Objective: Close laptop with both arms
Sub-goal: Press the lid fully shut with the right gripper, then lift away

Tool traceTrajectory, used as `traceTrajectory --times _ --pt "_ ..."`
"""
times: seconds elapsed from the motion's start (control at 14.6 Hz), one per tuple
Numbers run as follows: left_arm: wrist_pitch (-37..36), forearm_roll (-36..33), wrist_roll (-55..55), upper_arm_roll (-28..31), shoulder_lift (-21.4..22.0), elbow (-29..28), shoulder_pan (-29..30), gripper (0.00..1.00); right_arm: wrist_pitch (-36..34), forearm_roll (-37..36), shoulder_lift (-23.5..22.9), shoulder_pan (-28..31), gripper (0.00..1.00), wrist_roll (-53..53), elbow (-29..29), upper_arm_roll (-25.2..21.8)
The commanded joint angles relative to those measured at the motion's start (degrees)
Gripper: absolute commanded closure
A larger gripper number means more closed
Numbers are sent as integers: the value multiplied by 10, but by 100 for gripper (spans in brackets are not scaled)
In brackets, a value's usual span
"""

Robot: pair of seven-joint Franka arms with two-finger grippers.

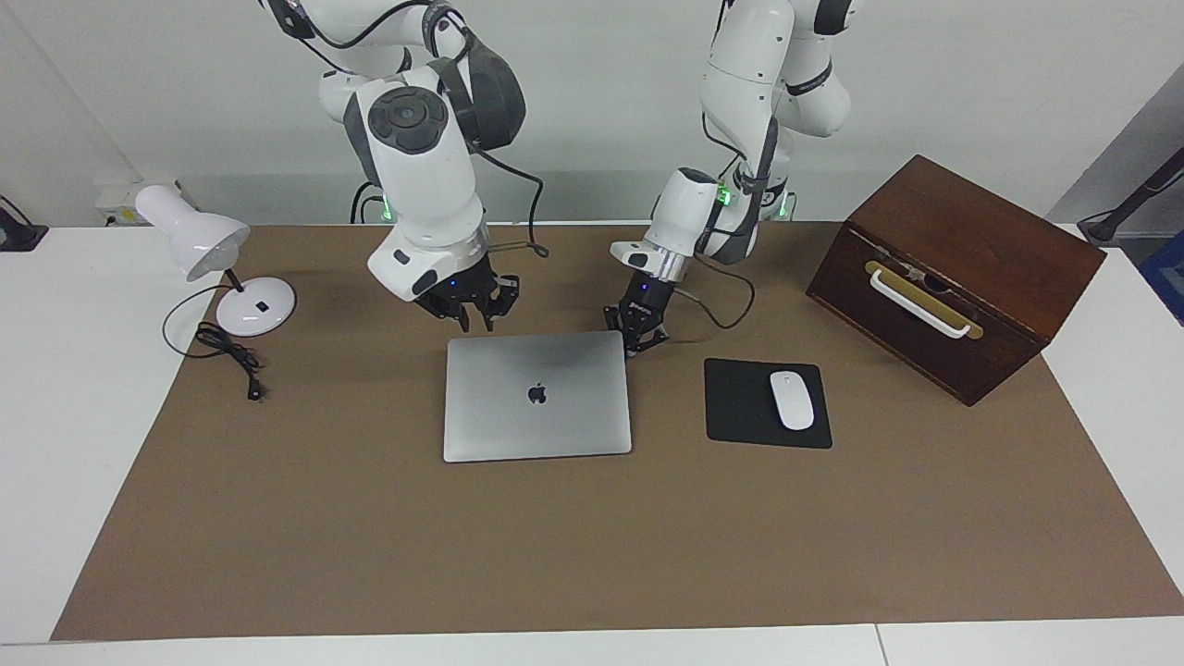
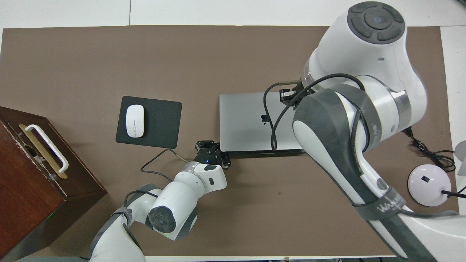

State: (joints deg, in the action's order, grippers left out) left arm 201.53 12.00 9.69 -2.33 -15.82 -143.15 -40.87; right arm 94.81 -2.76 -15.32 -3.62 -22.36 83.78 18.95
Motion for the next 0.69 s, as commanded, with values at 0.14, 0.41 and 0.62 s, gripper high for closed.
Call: traceTrajectory --times 0.14,0.41,0.62 --pt "-60 9 -30 -2 65 -45 1 100 -12 -5 49 21 0 17 43 4" --pt "-141 9 -55 -3 144 -56 0 100 -27 -5 61 20 0 16 43 4" --pt "-280 9 -62 -1 232 -55 5 100 -40 -5 75 20 0 17 47 5"
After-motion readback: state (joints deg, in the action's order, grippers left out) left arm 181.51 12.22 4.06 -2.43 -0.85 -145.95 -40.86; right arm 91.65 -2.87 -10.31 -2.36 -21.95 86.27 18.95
